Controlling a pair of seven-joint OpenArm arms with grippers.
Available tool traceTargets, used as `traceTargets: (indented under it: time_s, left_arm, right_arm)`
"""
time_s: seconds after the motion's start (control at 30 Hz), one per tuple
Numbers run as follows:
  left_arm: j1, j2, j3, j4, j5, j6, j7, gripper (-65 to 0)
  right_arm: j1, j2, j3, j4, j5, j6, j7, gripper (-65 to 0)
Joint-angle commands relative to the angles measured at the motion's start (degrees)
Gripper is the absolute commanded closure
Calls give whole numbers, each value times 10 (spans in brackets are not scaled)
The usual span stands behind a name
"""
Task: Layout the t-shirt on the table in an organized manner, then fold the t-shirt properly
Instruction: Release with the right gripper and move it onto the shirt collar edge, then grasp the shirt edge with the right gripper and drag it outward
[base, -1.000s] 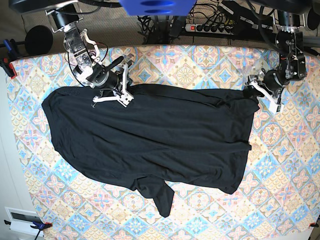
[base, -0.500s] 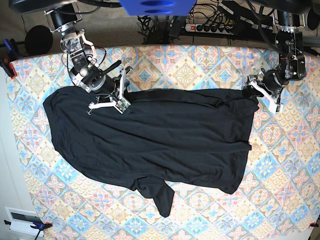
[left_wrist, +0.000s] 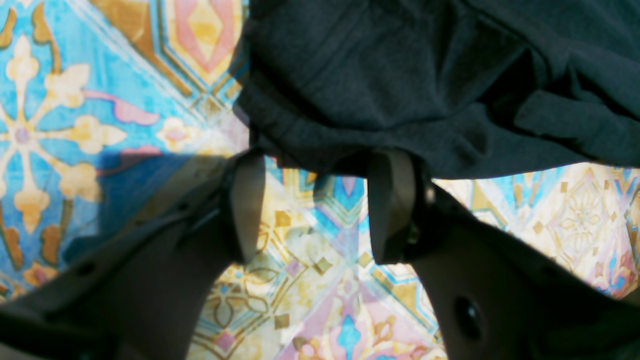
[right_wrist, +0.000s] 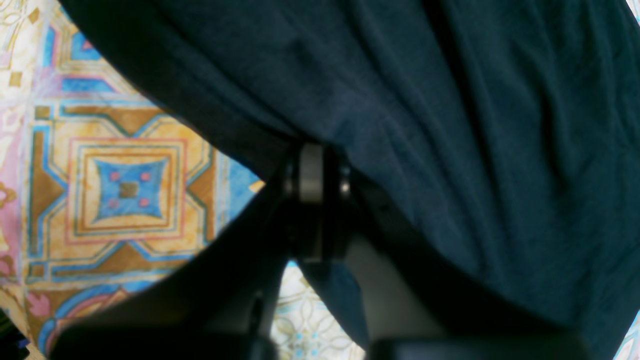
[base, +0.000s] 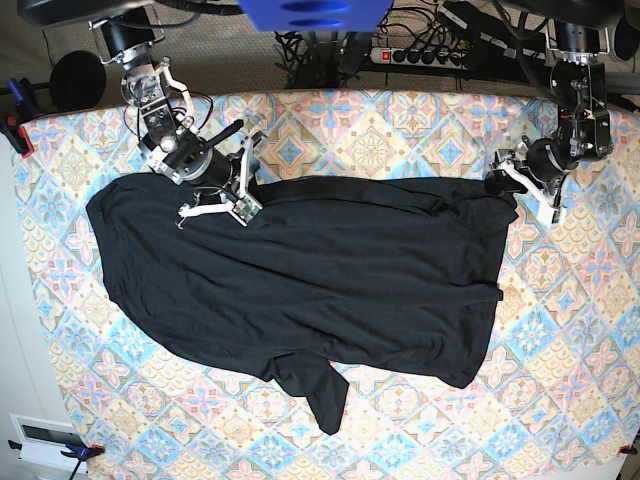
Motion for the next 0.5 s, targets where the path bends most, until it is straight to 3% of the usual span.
traceTargets:
  time_s: [0.0, 0.47]
  left_arm:
    - [-4, -10, -3, 8, -5, -2, -7, -320]
    - [-3, -10, -3, 8, -5, -2, -5, -320]
  right_arm:
    - [8, 4, 2, 9, 2, -2, 15, 0]
    - [8, 4, 39, -16, 3, -2, 55, 0]
